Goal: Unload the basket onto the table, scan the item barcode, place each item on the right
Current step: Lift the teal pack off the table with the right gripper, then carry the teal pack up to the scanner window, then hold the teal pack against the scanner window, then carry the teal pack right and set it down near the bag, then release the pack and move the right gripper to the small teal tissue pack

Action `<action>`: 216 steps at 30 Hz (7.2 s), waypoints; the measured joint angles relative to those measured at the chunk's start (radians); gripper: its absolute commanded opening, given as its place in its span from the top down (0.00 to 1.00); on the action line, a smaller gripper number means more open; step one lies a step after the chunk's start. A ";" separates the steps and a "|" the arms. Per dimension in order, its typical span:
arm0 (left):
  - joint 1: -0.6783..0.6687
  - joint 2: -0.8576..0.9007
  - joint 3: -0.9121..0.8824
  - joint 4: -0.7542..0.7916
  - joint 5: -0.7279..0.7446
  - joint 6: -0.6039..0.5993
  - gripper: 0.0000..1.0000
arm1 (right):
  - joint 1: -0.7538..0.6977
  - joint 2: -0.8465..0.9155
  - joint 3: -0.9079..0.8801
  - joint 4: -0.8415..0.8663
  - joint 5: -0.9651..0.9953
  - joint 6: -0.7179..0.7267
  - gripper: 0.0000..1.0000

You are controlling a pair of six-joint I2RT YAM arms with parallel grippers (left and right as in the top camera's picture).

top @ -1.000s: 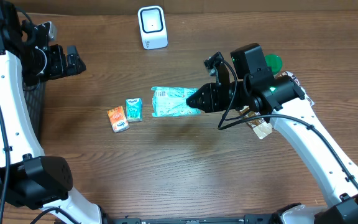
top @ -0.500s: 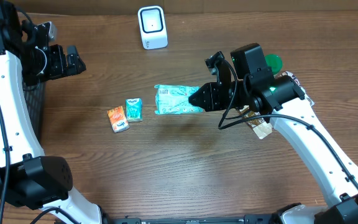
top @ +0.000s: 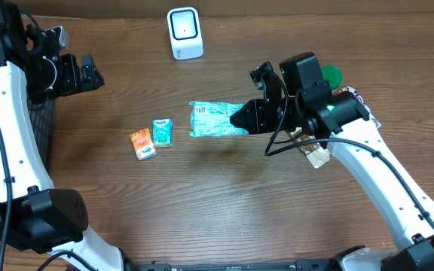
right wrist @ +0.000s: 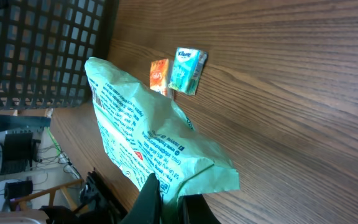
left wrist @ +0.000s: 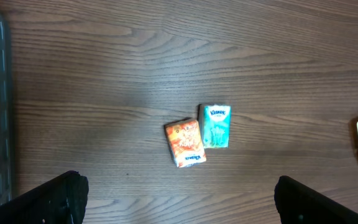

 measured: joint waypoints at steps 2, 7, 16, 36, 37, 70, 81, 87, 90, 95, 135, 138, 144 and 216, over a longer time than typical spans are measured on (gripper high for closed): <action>0.000 0.000 0.000 0.000 0.000 0.000 0.01 | 0.000 0.000 0.000 0.007 -0.009 0.000 0.96; 0.000 0.000 0.000 0.000 0.000 0.000 0.00 | 0.000 0.000 0.000 0.014 -0.051 0.000 0.96; 0.000 0.000 0.000 0.000 0.000 0.000 0.00 | 0.000 0.000 0.000 0.026 -0.148 0.009 0.96; 0.000 0.000 0.000 0.000 0.000 0.000 0.01 | 0.031 0.444 0.973 -0.416 0.388 -0.086 0.96; 0.000 0.000 0.000 0.000 0.000 0.000 0.00 | 0.045 0.475 1.008 -0.380 0.452 -0.109 0.96; 0.000 0.000 0.000 0.000 -0.001 0.000 0.00 | 0.180 1.070 1.037 0.700 1.170 -1.375 0.96; 0.000 0.000 0.000 0.000 -0.001 0.000 0.00 | 0.191 1.070 1.037 0.682 1.169 -1.392 0.96; 0.000 0.000 0.000 0.000 -0.001 0.000 0.01 | 0.193 1.070 1.037 0.670 1.170 -1.392 0.96; 0.000 0.000 0.000 0.000 -0.001 0.000 0.00 | 0.195 1.070 1.037 0.637 1.170 -1.381 0.96; 0.000 0.000 0.000 0.000 -0.001 0.000 0.00 | 0.196 1.059 1.037 0.581 1.165 -1.258 0.96; 0.000 0.000 0.000 0.000 -0.003 0.000 0.01 | -0.185 0.354 0.501 -0.511 0.671 0.098 0.96; 0.000 0.000 0.000 0.000 -0.003 0.000 0.00 | -0.191 0.357 0.387 -0.405 0.666 0.101 0.96; 0.000 0.000 0.000 0.000 -0.003 0.000 0.01 | -0.223 0.358 0.216 -0.161 0.666 0.102 0.96; 0.000 0.000 0.000 0.000 -0.003 0.000 0.01 | 0.335 0.768 0.371 0.250 0.217 0.336 0.89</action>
